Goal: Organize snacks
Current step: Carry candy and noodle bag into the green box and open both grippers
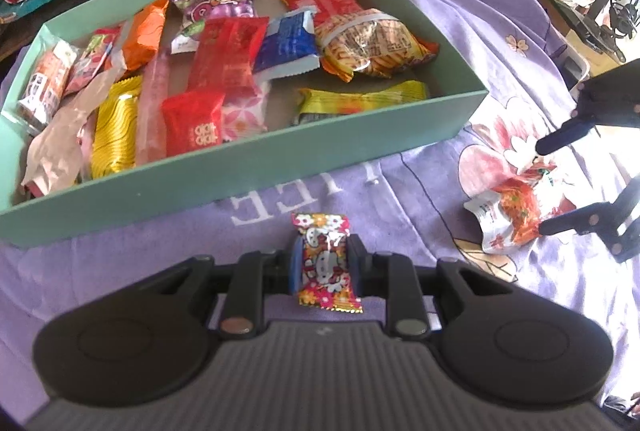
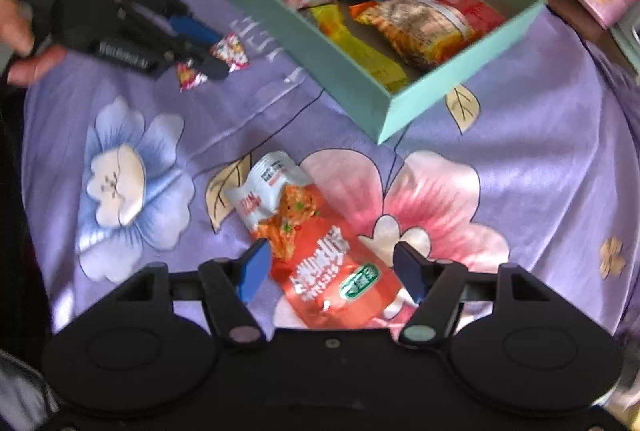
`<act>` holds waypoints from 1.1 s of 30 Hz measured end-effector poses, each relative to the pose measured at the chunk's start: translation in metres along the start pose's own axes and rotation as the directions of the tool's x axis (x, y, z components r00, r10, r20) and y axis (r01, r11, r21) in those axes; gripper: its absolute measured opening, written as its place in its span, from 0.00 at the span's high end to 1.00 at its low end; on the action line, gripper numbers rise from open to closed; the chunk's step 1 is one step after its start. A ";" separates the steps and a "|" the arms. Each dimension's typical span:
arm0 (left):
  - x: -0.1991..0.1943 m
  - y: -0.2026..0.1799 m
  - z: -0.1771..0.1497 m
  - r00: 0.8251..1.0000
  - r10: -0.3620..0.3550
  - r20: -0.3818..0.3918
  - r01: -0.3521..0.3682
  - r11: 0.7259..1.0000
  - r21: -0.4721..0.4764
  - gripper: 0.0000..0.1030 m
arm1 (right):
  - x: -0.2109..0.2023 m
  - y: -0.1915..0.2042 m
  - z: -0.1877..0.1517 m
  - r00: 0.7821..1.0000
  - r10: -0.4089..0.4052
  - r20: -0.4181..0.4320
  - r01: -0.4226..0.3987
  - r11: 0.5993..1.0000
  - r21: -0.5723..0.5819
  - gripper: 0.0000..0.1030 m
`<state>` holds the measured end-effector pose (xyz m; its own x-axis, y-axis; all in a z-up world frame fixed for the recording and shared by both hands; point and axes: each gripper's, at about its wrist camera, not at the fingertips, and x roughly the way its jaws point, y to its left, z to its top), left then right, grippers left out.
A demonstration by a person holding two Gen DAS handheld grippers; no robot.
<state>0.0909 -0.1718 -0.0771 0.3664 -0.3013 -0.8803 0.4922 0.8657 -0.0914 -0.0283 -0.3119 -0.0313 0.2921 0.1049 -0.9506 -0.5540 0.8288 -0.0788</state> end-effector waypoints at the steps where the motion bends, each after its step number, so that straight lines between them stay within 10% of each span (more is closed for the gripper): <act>1: 0.000 0.000 0.000 1.000 0.000 0.000 0.000 1.000 -0.001 0.78 | 0.003 0.001 0.002 1.000 0.002 -0.012 -0.003 1.000 -0.027 0.34; 8: 0.000 0.007 0.002 1.000 -0.001 -0.008 0.001 1.000 -0.025 0.78 | 0.016 0.003 0.011 0.998 0.024 -0.061 -0.028 0.997 -0.075 0.35; 17: -0.009 0.009 -0.002 0.999 -0.027 0.020 0.028 0.999 -0.046 0.78 | 0.007 0.025 -0.001 0.999 -0.001 -0.039 0.009 0.975 0.224 0.86; 33: -0.084 0.042 0.000 0.985 -0.024 0.174 0.041 0.994 -0.097 0.78 | -0.060 0.030 0.049 0.983 -0.151 0.108 0.088 0.889 0.449 0.87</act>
<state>0.0806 -0.1101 -0.0069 0.4864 -0.3864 -0.7836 0.4275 0.8874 -0.1723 -0.0243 -0.2659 0.0377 0.4548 0.0369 -0.8898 -0.1168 0.9930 -0.0185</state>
